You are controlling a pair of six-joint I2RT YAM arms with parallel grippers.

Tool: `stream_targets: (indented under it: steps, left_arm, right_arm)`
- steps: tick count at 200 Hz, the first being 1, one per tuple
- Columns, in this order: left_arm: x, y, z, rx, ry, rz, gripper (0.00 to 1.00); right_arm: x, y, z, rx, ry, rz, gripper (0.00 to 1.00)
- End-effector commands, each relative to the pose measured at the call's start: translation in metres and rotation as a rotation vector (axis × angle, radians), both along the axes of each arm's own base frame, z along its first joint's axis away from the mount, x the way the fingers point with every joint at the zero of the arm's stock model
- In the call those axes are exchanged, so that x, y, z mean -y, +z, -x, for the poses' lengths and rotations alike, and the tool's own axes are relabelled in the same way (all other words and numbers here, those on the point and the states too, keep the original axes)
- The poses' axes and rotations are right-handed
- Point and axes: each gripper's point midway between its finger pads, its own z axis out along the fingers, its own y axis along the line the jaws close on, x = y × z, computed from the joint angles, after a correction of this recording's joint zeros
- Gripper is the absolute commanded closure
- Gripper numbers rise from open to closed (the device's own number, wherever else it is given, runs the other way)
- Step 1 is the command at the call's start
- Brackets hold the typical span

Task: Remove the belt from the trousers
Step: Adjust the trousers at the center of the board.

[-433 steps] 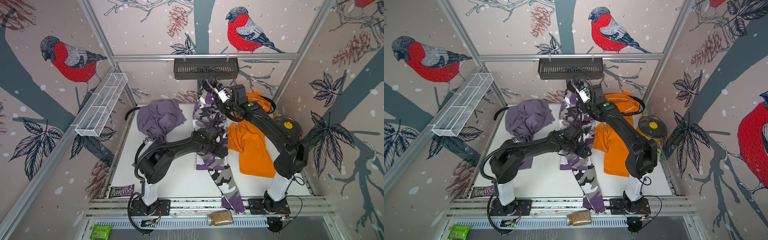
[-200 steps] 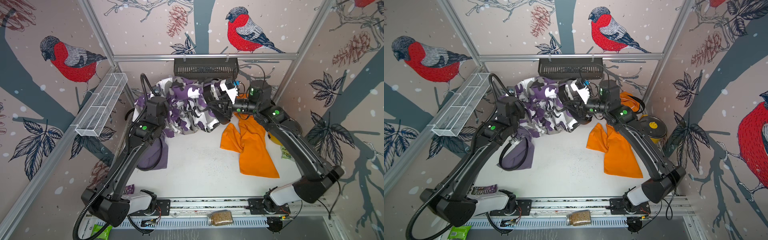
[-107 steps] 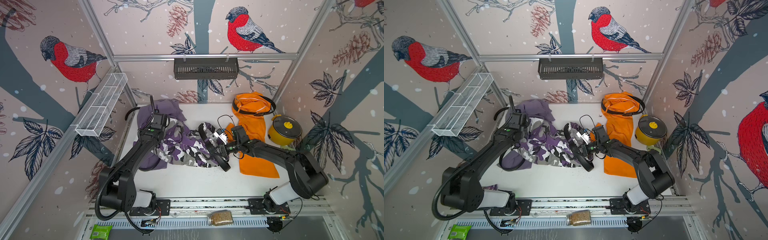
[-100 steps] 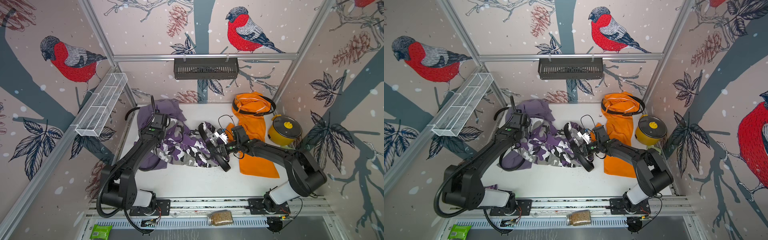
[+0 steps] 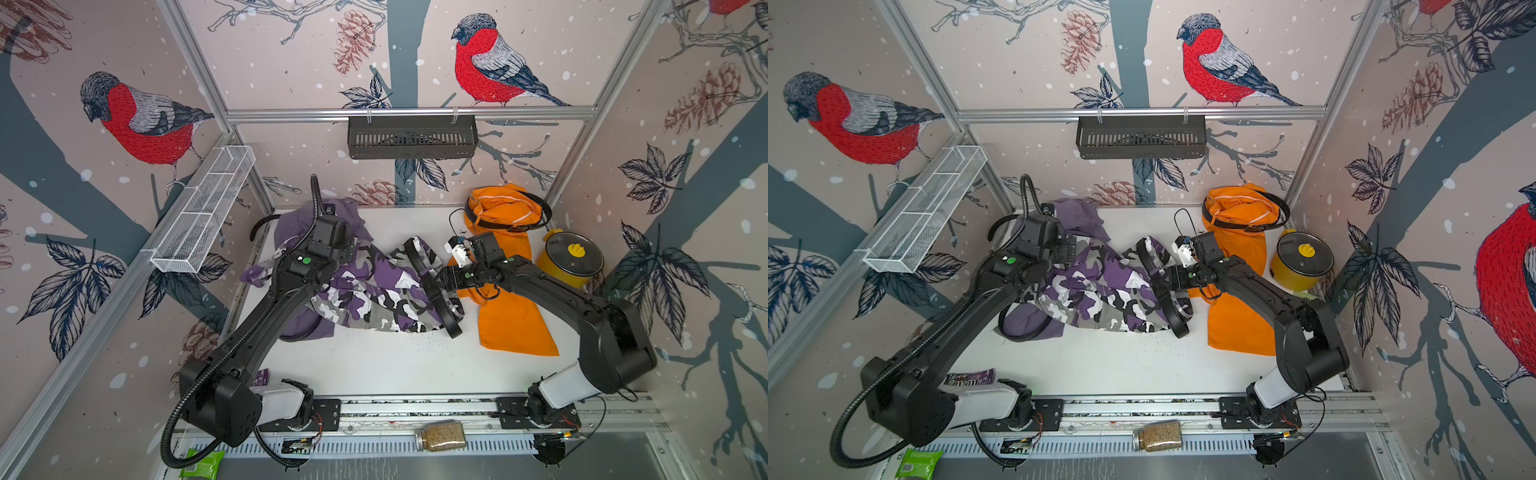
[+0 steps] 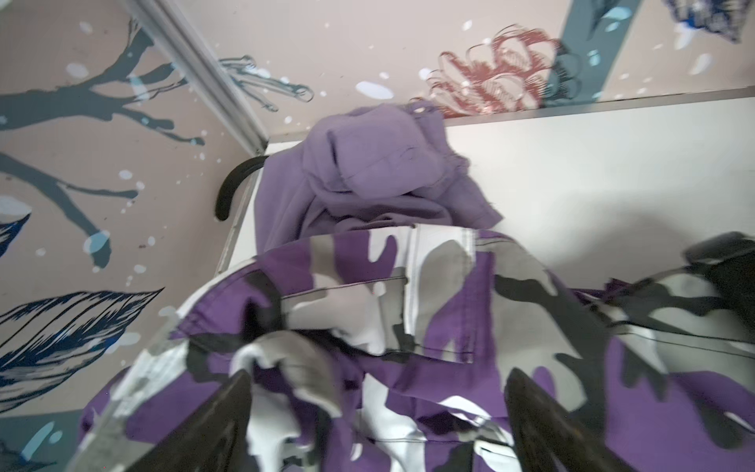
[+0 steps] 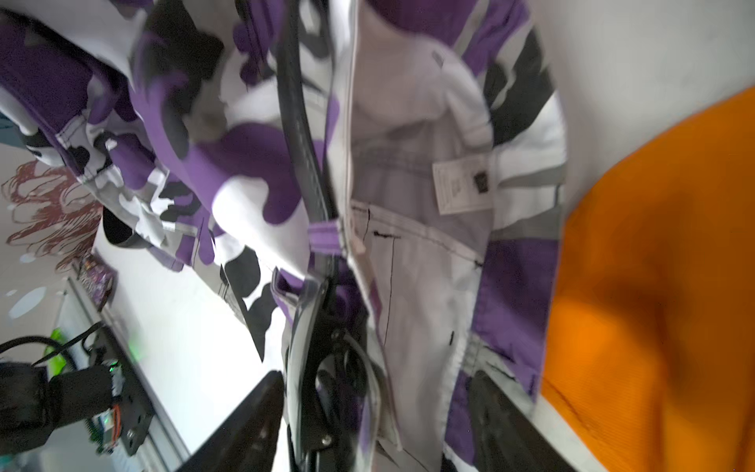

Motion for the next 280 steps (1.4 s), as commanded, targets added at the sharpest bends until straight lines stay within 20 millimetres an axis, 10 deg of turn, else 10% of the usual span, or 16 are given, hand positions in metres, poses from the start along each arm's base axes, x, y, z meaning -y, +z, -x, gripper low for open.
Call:
stream_targets:
  steps: [1, 32, 71, 111, 148, 193, 229, 280]
  left_arm:
    - [0.040, 0.007, -0.002, 0.020, -0.150, 0.041, 0.06]
    - [0.109, -0.041, -0.008, -0.096, -0.325, 0.148, 0.05]
    - [0.130, -0.124, -0.012, -0.250, -0.349, 0.186, 0.05]
    - [0.132, -0.151, -0.021, -0.258, -0.345, 0.162, 0.06]
    - [0.135, -0.189, -0.018, -0.362, -0.344, 0.136, 0.27]
    - [0.130, -0.208, 0.000, -0.417, -0.330, 0.158, 0.69]
    - [0.135, -0.182, 0.005, -0.344, -0.351, 0.229, 0.99]
    - [0.137, -0.147, 0.006, -0.272, -0.372, 0.260, 1.00]
  right_arm:
    - [0.021, 0.010, -0.003, 0.073, -0.090, 0.183, 0.25]
    - [-0.012, 0.029, 0.014, 0.161, -0.028, 0.252, 0.25]
    - [-0.043, 0.012, 0.043, 0.155, 0.002, 0.268, 0.24]
    - [-0.013, -0.043, 0.032, 0.111, -0.097, 0.399, 0.27]
    - [0.018, -0.066, 0.013, 0.070, -0.166, 0.412, 0.39]
    - [0.021, -0.083, 0.000, 0.037, -0.132, 0.352, 0.42]
    - [0.013, -0.061, -0.005, 0.114, -0.097, 0.407, 0.27]
    - [-0.002, -0.037, -0.004, 0.170, -0.039, 0.525, 0.21]
